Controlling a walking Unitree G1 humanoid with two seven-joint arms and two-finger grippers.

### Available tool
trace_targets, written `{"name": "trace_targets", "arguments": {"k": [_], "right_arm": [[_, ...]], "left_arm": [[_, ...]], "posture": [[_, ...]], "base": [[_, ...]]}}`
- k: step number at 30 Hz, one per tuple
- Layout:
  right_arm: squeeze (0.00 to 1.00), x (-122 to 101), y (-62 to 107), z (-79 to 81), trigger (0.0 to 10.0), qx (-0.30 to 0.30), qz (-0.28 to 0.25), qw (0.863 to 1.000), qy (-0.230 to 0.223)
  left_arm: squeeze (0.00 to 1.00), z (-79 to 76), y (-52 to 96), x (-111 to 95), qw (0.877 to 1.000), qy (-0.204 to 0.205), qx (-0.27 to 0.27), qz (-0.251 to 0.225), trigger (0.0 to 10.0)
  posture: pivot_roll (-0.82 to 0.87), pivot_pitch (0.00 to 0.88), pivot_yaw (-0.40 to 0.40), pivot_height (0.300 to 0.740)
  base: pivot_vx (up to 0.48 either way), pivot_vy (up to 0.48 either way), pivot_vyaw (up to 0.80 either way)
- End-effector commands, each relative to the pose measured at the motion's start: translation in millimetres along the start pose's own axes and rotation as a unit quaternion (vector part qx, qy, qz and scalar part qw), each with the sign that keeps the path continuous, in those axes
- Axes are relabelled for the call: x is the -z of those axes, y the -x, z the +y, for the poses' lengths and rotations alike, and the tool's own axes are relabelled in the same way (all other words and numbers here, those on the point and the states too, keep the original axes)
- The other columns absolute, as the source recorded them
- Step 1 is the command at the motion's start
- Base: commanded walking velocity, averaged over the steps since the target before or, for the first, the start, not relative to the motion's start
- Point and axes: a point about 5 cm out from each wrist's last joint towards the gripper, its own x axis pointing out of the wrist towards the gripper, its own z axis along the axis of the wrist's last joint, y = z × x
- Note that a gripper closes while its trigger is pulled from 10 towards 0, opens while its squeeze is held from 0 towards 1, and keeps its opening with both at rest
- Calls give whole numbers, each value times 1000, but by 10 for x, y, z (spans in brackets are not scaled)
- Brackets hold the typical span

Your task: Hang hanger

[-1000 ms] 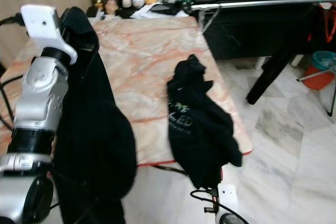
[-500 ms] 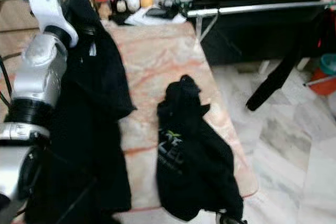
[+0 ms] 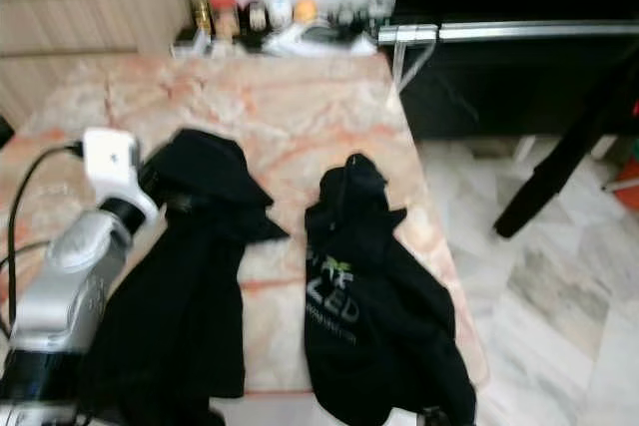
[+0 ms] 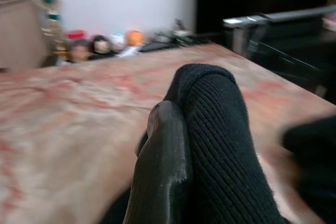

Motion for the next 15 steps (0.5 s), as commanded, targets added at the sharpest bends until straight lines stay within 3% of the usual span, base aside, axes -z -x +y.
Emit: {"name": "trace_targets", "arguments": {"k": [1,2,3,5,8,15], "right_arm": [[0,4,2,-26,10000,6,0,1000,-7],[0,4,2,-26,10000,6,0,1000,-7],[0,5,3,-26,10000,7,0,1000,-7],[0,8,3,-27,10000,7,0,1000,-6],[0,9,3,-28,10000,8,0,1000,-6],[0,14,4,-23,10000,7,0,1000,-5]], "left_arm": [[863,-118,25,17,999,-4,44,13,10000],[863,-118,25,17,999,-4,44,13,10000],[1000,-177,37,19,998,-2,65,16,10000],[1000,-293,72,19,994,1,109,25,10000],[1000,-346,113,24,991,-2,132,39,10000],[1000,-354,176,120,985,-44,147,83,10000]], "posture": [[187,0,-1,740],[187,0,-1,740],[187,0,-1,740],[184,0,1,740],[186,0,1,740],[182,0,5,740]], "base": [[0,0,0],[0,0,0],[0,0,0],[0,0,0],[0,0,0],[0,0,0]]}}
